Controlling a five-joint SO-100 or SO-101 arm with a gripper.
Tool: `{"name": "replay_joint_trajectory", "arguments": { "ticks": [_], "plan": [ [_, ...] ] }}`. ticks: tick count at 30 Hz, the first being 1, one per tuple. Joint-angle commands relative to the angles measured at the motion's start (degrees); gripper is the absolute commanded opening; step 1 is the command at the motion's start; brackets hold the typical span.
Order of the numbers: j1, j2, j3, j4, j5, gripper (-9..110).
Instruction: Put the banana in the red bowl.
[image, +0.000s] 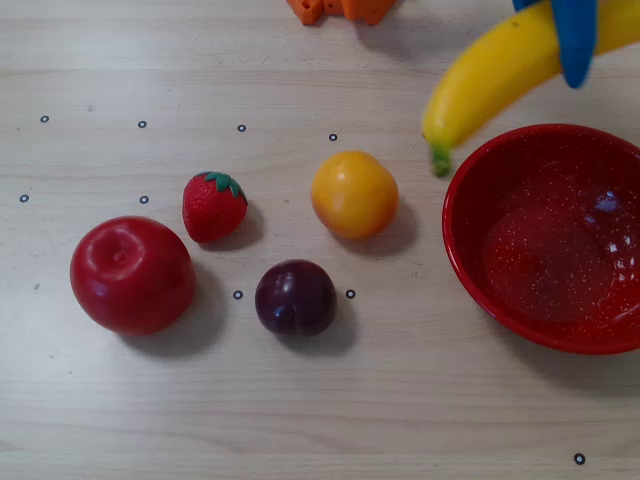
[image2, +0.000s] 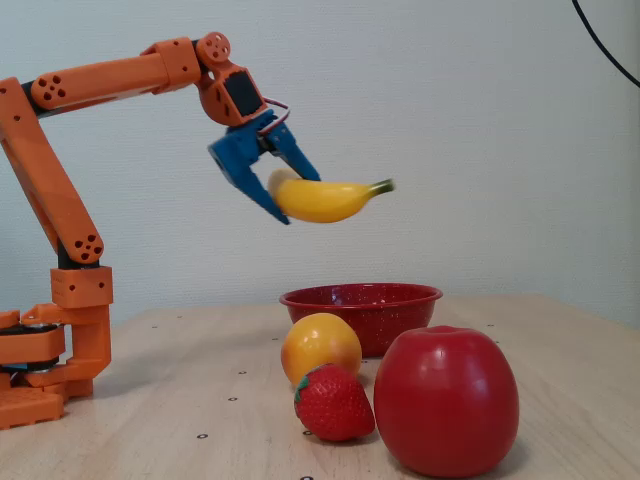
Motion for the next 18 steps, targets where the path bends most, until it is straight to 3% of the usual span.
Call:
{"name": "replay_joint_trajectory", "arguments": {
  "ticks": [1, 12, 18],
  "plan": [
    [0.53, 1.85, -1.93, -5.45, 4.22, 0],
    [-0.26, -2.02, 16.08, -37.88, 18.11, 0],
    [-1.05, -8.79, 15.64, -46.23, 18.98, 0]
  ]
}}
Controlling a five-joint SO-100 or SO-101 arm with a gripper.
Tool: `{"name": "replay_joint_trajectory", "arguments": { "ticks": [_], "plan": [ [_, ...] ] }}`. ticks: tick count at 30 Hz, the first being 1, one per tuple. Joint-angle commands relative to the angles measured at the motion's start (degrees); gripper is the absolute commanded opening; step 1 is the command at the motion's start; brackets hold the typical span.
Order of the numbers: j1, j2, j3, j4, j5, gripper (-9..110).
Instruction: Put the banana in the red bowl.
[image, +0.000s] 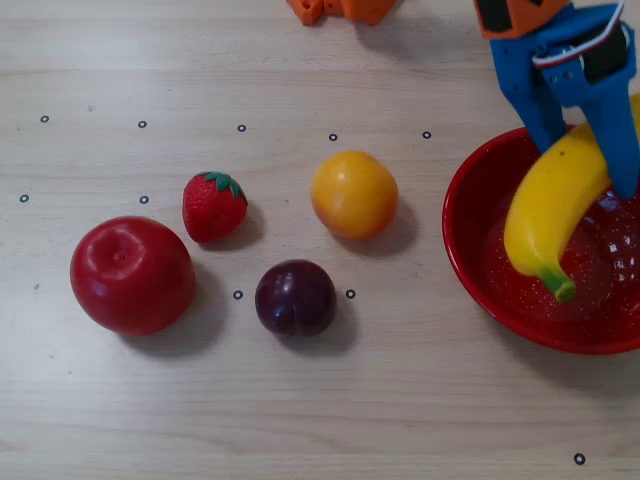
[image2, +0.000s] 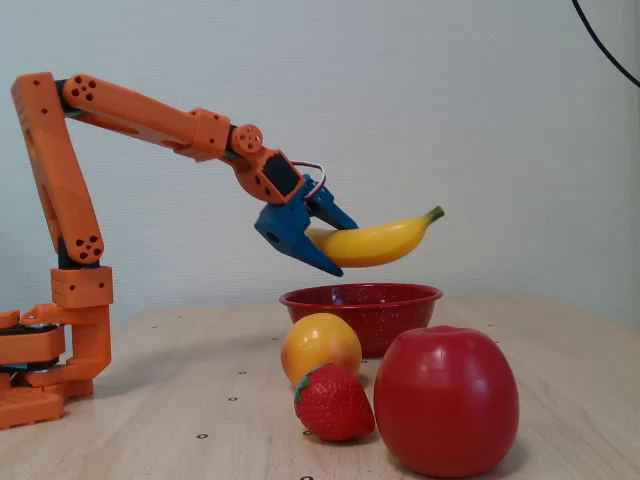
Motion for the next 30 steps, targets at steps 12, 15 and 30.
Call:
{"name": "replay_joint_trajectory", "arguments": {
  "ticks": [12, 15, 30],
  "plan": [
    [-3.08, -4.57, -11.07, 6.15, 3.34, 34],
    [-3.25, -4.75, -13.36, 9.23, 1.23, 42],
    [-6.59, 0.88, -25.66, 17.84, -12.13, 0]
  ]
}}
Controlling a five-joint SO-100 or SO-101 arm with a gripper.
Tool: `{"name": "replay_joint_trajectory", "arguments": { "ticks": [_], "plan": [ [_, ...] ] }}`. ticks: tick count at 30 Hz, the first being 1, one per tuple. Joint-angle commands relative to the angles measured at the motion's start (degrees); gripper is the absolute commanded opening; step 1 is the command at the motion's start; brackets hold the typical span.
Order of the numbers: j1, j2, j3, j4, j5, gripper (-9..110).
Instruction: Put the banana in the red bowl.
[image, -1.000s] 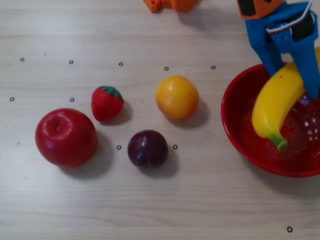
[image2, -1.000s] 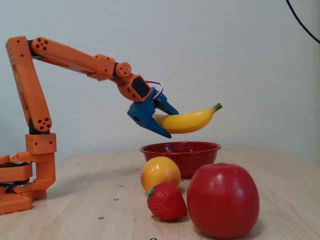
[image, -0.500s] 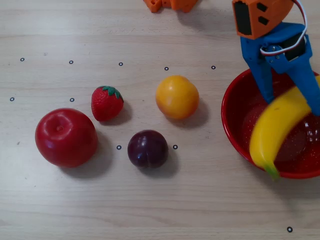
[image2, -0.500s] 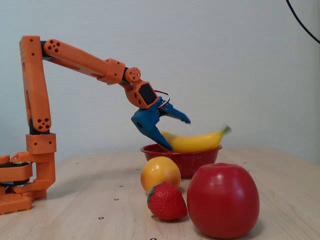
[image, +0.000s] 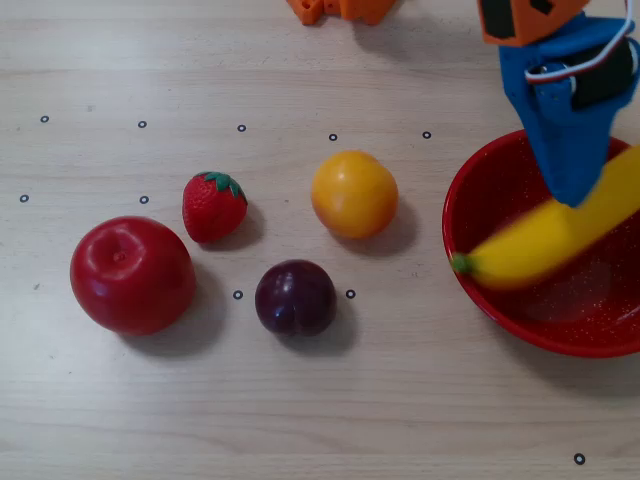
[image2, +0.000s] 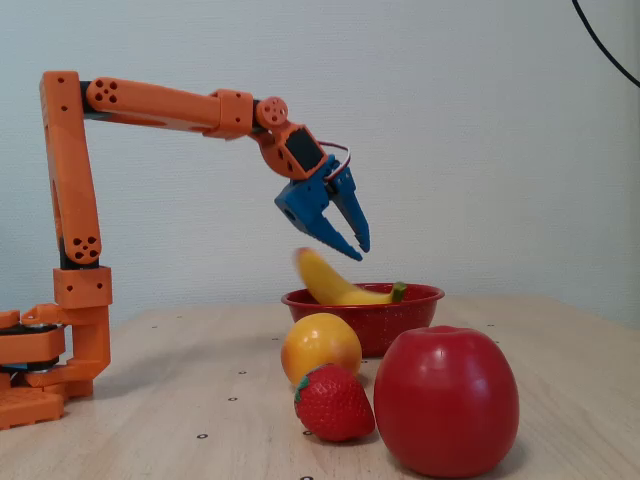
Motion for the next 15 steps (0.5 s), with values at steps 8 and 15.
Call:
{"name": "replay_joint_trajectory", "arguments": {
  "ticks": [8, 15],
  "plan": [
    [-6.15, 15.38, -1.49, 4.13, -3.52, 0],
    [-12.48, 25.66, 10.99, 2.64, -3.78, 0]
  ]
}}
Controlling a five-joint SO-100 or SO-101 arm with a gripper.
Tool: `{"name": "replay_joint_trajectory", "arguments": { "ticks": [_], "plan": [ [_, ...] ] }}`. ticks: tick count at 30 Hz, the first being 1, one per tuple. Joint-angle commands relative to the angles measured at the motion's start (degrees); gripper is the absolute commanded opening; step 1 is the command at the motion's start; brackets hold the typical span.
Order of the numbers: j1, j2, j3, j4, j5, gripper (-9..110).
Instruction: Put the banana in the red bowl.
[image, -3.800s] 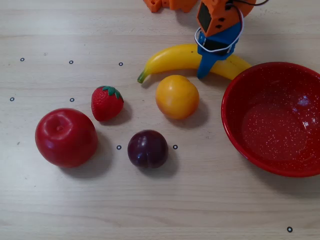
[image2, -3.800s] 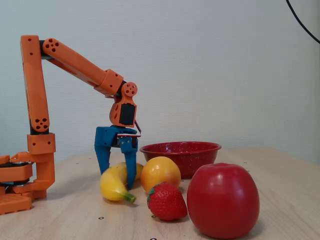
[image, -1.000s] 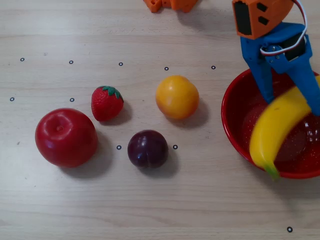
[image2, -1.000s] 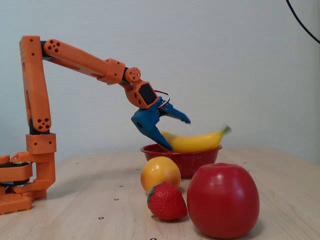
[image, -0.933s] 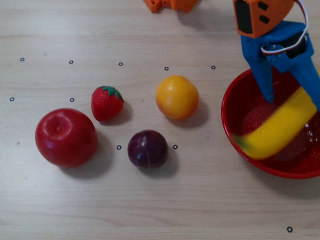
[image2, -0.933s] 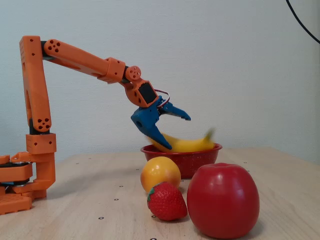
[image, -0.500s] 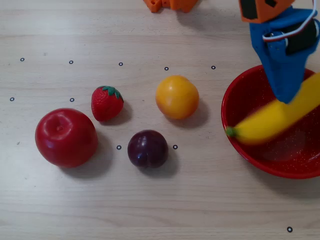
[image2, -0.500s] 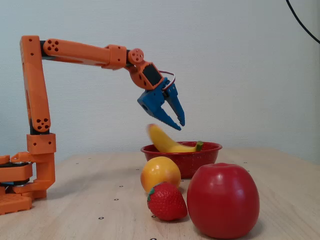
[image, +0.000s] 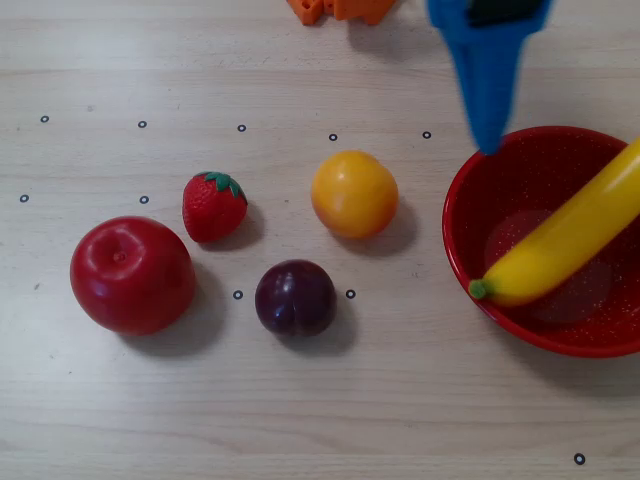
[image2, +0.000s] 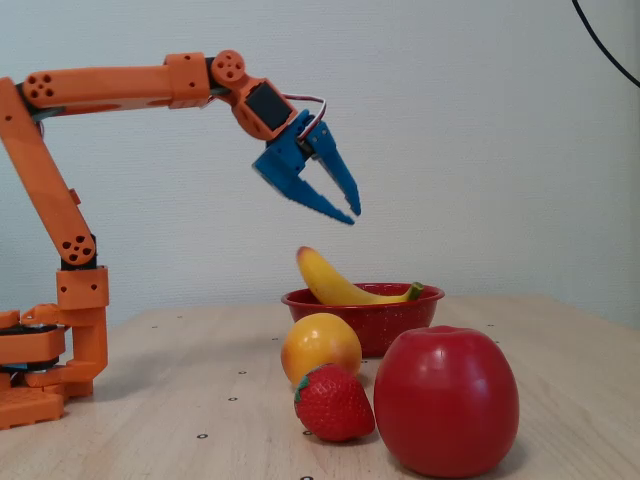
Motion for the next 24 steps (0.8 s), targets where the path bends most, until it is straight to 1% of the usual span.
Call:
{"name": "replay_joint_trajectory", "arguments": {
  "ticks": [1, 5, 10, 16, 24],
  "plan": [
    [-2.99, 7.65, 2.11, -2.9, -1.23, 0],
    [-6.59, 18.11, 16.44, -10.9, 1.23, 0],
    [-9.32, 27.16, 27.07, -10.81, 1.58, 0],
    [-10.81, 40.25, 43.51, -16.96, 3.16, 0],
    [-10.99, 55.63, 60.82, -20.3, 3.6, 0]
  ]
}}
